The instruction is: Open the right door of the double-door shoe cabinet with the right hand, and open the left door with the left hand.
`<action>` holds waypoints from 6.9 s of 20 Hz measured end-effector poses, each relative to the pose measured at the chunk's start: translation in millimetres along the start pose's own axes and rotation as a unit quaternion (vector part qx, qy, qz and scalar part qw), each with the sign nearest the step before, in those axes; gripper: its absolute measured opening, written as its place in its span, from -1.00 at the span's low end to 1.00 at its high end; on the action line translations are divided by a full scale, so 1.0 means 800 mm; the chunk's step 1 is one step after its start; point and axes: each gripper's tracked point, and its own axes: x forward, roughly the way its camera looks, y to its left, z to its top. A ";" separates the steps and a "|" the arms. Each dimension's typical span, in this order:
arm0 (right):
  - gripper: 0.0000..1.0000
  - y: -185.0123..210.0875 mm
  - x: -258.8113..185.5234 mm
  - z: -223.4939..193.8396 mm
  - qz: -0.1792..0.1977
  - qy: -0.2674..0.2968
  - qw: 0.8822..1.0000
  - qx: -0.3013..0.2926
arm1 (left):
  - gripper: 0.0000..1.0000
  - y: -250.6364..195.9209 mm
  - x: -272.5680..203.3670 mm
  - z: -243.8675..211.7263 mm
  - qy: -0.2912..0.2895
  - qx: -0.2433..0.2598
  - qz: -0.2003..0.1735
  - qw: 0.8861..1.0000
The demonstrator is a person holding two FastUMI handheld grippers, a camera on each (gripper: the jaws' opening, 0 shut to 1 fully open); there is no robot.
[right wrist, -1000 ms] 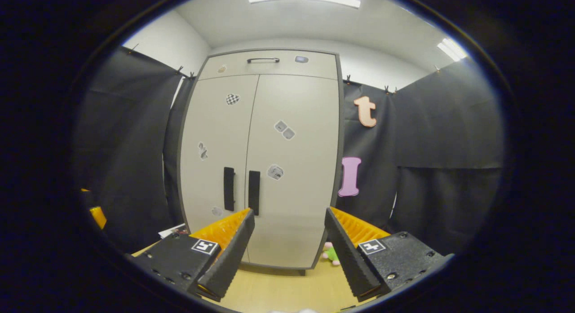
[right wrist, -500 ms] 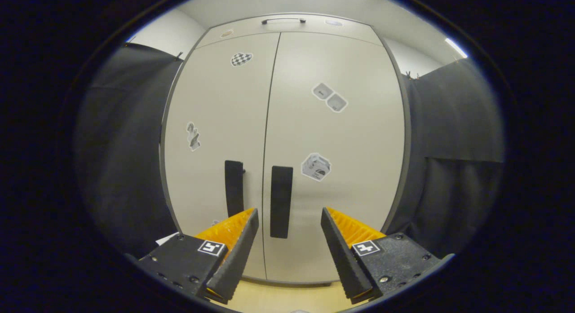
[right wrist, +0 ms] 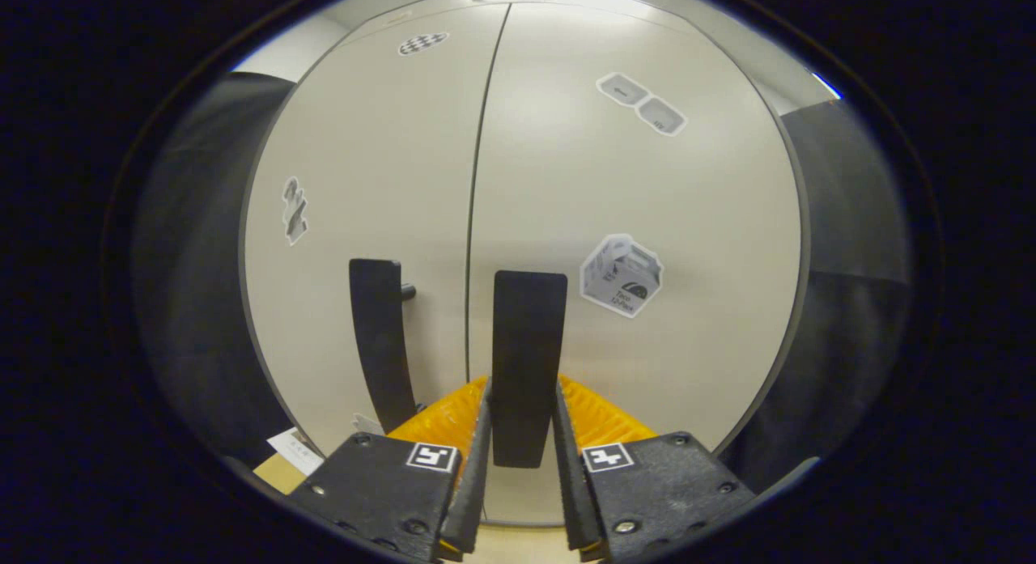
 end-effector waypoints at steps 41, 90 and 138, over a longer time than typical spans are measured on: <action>-0.85 -0.196 -0.242 -0.044 -0.032 0.006 0.999 0.009 | 0.92 -0.062 -0.085 0.003 -0.029 0.012 -0.192 0.981; 1.00 -0.208 -0.447 -0.055 -0.040 -0.026 0.999 0.025 | 0.93 -0.140 0.026 0.006 -0.023 0.025 -0.217 0.976; 1.00 -0.248 -0.424 -0.046 -0.047 -0.003 0.999 0.004 | -0.85 -0.318 0.291 0.034 -0.003 -0.008 -0.220 0.975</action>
